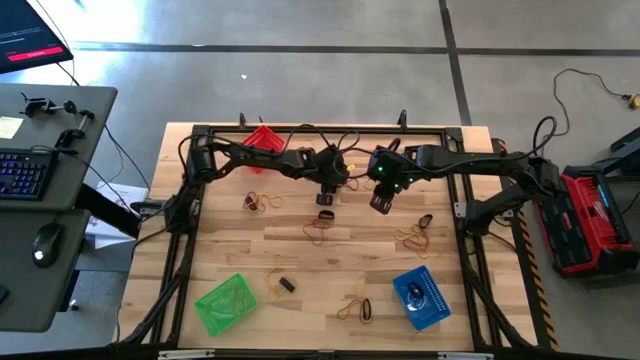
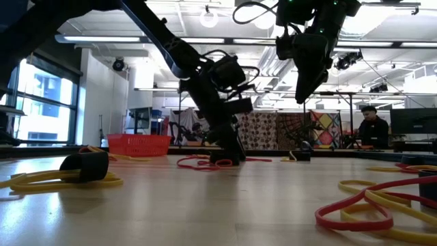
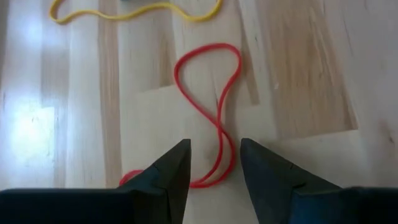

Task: Sort rubber bands into baskets
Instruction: Put the red rubber band into the red basket

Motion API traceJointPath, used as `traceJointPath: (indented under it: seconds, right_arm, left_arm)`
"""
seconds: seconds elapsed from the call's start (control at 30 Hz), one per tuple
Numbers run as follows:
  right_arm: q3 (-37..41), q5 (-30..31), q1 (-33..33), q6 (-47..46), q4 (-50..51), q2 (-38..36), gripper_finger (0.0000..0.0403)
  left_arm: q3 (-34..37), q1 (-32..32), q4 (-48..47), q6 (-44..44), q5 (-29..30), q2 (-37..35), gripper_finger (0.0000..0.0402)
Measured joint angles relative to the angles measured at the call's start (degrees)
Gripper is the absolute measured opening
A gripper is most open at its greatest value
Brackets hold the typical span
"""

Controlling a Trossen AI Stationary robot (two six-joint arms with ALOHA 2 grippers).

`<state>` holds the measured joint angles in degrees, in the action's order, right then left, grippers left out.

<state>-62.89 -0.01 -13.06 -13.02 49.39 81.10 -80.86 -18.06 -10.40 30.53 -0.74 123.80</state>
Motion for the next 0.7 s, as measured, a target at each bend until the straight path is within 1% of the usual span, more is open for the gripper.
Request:
traceJointPath:
  seconds: [0.17, 0.27, 0.5, 0.7]
  right_arm:
    - [0.0, -0.2, 0.0, 0.0, 0.0, 0.0, 0.0110]
    - [0.0, -0.2, 0.0, 0.0, 0.0, 0.0, 0.0110]
    - [0.0, -0.2, 0.0, 0.0, 0.0, 0.0, 0.0110]
    - [0.0, -0.2, 0.0, 0.0, 0.0, 0.0, 0.0110]
  left_arm:
    - [-0.1, 0.0, -0.1, 0.1, 0.0, -0.1, 0.0134]
    - [-0.1, 0.0, 0.1, 0.1, 0.1, -0.1, 0.0125]
    - [-0.1, 0.0, -0.5, 1.8, 0.6, -0.1, 0.0079]
    - [-0.1, 0.1, -2.2, 4.9, 0.6, -0.1, 0.0039]
